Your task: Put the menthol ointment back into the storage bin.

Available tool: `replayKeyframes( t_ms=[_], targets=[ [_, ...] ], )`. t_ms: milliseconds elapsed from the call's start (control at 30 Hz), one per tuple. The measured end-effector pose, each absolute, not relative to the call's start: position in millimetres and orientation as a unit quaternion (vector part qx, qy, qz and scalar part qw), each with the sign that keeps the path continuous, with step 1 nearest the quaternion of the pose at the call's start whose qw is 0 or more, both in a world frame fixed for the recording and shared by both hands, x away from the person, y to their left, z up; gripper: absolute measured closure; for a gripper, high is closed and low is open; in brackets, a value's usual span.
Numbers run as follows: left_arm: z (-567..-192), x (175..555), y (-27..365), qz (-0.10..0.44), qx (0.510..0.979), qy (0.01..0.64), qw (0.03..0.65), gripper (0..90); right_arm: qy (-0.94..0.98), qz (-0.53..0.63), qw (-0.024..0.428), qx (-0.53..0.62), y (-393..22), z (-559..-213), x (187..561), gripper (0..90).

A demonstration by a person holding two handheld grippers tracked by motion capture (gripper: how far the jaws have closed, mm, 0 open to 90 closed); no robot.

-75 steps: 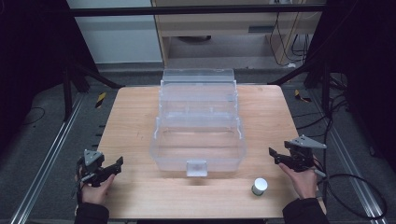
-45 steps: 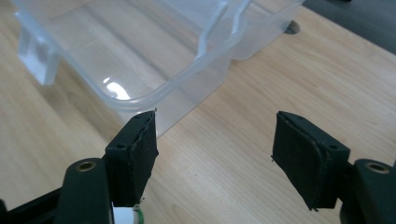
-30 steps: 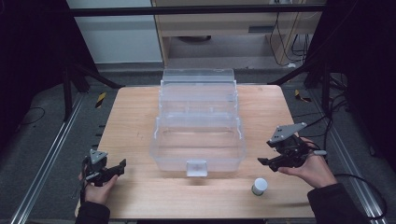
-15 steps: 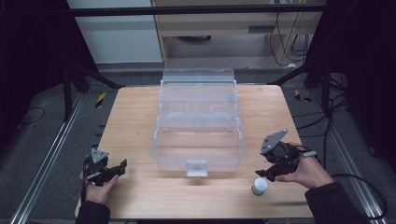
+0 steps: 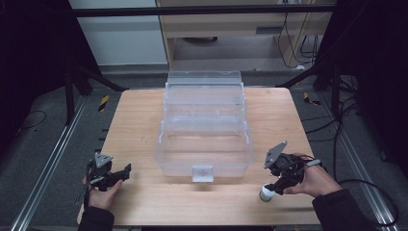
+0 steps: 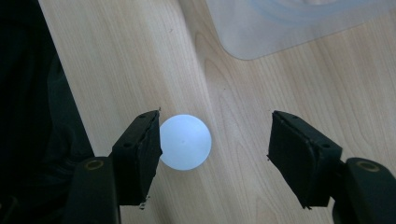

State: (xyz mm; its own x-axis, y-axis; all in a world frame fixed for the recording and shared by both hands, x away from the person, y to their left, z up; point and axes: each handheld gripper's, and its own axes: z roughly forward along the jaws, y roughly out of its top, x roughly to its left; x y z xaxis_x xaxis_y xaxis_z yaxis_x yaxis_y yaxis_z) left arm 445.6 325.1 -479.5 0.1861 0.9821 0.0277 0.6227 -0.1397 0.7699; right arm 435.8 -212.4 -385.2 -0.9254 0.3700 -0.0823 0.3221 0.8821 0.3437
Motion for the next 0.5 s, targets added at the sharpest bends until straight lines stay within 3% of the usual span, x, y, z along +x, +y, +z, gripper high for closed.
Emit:
replayKeyframes(
  t_ms=[500],
  targets=[
    [-479.3, 445.4, 325.5, 0.281, 0.7, 0.573, 0.32, 22.3, 0.979, 0.129, 0.051, 0.153, -210.4, -404.2, 432.5, 37.5]
  ],
)
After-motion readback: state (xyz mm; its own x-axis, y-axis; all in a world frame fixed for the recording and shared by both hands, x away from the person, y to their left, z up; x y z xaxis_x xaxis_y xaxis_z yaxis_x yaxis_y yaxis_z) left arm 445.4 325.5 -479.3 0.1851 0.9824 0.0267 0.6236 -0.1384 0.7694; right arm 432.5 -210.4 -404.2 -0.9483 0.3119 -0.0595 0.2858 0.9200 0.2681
